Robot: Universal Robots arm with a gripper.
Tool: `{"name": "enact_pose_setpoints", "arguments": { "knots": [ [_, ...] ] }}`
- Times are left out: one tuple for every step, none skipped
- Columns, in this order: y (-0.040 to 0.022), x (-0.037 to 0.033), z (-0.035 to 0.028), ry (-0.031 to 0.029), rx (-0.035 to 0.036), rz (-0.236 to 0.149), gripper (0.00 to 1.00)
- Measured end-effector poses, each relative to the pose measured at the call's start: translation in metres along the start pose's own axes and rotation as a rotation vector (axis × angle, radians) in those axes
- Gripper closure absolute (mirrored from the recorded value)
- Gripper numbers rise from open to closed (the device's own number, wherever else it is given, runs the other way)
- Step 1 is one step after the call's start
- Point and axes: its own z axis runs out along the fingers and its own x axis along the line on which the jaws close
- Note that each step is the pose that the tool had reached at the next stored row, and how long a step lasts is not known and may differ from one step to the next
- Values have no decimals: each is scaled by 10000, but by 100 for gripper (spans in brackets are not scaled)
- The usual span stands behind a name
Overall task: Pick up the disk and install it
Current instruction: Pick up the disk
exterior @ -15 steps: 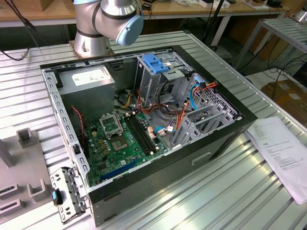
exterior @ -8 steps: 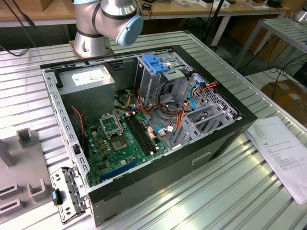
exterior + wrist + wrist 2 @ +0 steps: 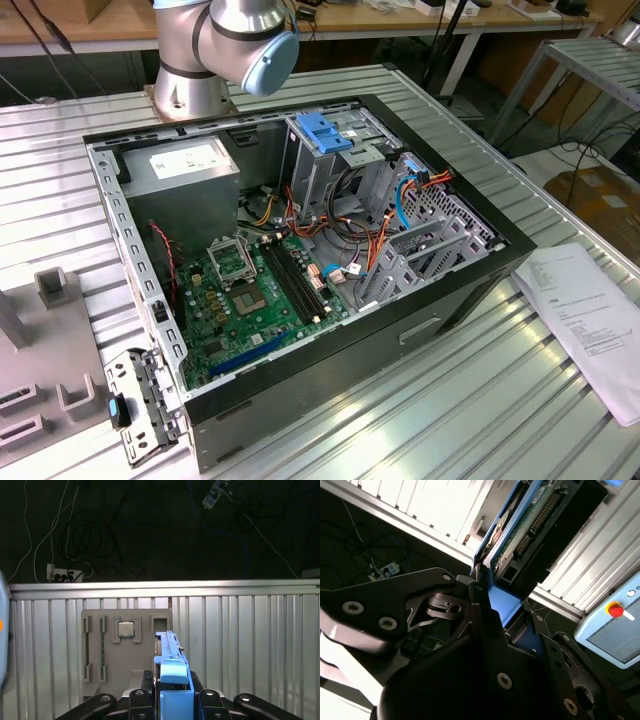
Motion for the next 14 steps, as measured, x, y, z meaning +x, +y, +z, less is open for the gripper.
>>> {"name": "enact_pose_setpoints", "arguments": {
  "knots": [
    [0,0,-13,0,1,0,63],
    [0,0,-17,-1,3,0,63],
    [0,0,-17,-2,3,0,63],
    [0,0,-17,-2,3,0,63],
    [0,0,-17,-2,3,0,63],
    [0,0,-17,-2,3,0,63],
    [0,0,-17,-3,2,0,63],
    [-2,0,-17,-3,4,0,63],
    [-13,0,-18,-2,2,-1,63],
    [-22,0,-17,-3,2,-1,63],
    [-34,-1,-17,-3,2,0,63],
    [-56,-1,-17,-3,2,0,63],
    [-69,-2,-16,-3,3,0,63],
    [-84,-2,-17,-3,2,0,63]
  ]
}}
